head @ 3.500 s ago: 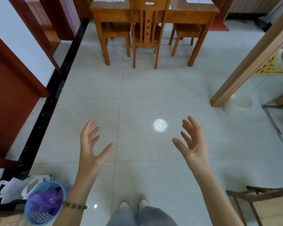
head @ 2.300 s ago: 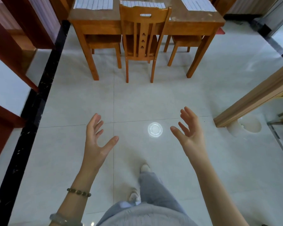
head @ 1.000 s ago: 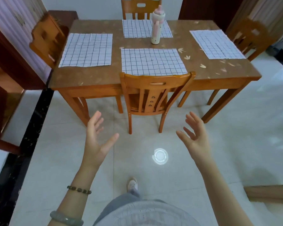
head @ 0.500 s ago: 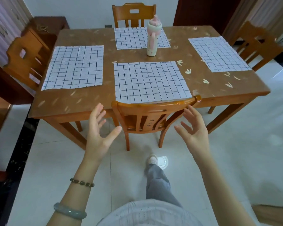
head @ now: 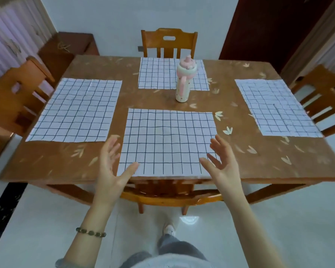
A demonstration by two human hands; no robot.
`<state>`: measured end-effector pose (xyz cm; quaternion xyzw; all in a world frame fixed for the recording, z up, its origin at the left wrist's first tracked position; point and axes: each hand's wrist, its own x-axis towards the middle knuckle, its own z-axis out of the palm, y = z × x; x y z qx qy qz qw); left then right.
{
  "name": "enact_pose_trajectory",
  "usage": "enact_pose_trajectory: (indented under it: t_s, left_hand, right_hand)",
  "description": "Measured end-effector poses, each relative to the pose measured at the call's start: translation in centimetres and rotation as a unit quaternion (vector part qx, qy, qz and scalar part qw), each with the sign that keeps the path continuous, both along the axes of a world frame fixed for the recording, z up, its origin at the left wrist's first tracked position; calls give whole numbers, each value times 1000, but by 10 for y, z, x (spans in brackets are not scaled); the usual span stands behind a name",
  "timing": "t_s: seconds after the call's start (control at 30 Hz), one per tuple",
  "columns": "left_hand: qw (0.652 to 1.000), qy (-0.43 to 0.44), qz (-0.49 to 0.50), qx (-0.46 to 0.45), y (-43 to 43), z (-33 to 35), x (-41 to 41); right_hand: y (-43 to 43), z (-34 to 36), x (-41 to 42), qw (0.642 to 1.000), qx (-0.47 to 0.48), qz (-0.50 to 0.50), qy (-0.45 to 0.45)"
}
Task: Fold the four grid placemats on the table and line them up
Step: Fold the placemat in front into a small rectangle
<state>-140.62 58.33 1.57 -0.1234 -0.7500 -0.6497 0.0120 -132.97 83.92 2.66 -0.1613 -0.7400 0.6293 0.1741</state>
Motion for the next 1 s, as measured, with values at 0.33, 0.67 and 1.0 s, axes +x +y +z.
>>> enact_pose_trajectory:
  t_s: [0.33, 0.67, 1.0]
  left_hand:
    - [999, -28, 19, -23, 48, -4, -55]
    - [995, -95, 22, -14, 53, -23, -108]
    - [973, -194, 13, -126, 61, -66, -241]
  right_hand:
    - [44, -14, -63, 999, -11, 24, -29]
    - [85, -25, -107, 999, -7, -25, -45]
    - [155, -82, -210, 985, 82, 5, -152]
